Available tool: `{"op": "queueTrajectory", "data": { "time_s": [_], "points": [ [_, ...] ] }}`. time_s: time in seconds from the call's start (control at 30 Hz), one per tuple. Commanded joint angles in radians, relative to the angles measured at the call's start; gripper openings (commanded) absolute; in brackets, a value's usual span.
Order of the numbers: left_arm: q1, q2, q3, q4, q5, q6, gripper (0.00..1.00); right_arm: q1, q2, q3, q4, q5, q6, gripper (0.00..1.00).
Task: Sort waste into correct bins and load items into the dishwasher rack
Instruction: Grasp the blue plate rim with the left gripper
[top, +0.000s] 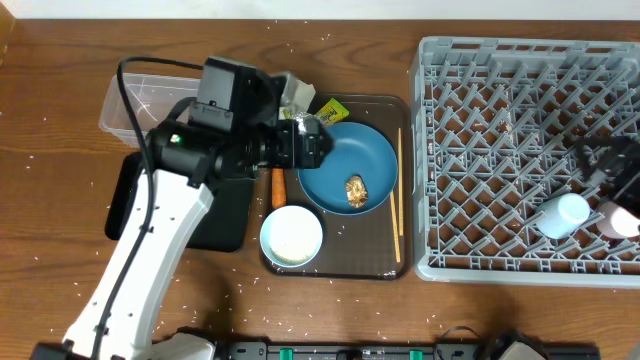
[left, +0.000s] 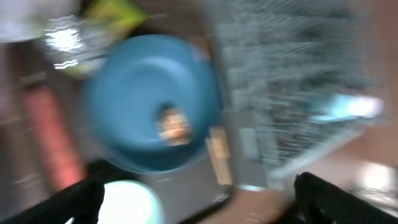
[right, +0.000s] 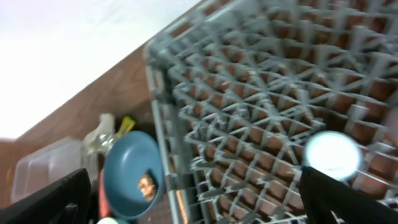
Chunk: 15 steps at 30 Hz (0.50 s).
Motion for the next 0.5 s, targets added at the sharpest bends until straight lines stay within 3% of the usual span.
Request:
{"op": "queueTrajectory", "data": {
  "time_s": [0.0, 0.1, 0.27, 0.33, 0.47],
  "points": [
    [0.002, 0.074, -0.026, -0.021, -0.237, 0.035, 0.89, 0.048, 0.001, 0.005, 0.0, -0.023, -0.013, 0.99],
    [0.002, 0.157, -0.036, -0.018, -0.277, 0.034, 0.81, 0.071, 0.006, 0.005, 0.0, -0.023, -0.013, 0.99],
    [0.002, 0.324, -0.037, 0.086, -0.273, 0.02, 0.78, 0.072, 0.014, 0.005, -0.001, -0.011, -0.013, 0.99],
    [0.002, 0.374, -0.037, 0.116, -0.273, 0.021, 0.7, 0.073, 0.016, 0.005, -0.01, -0.011, -0.013, 0.99],
    [-0.005, 0.459, -0.037, 0.156, -0.272, 0.021, 0.62, 0.073, 0.016, 0.005, -0.02, -0.003, -0.013, 0.99]
  ]
}}
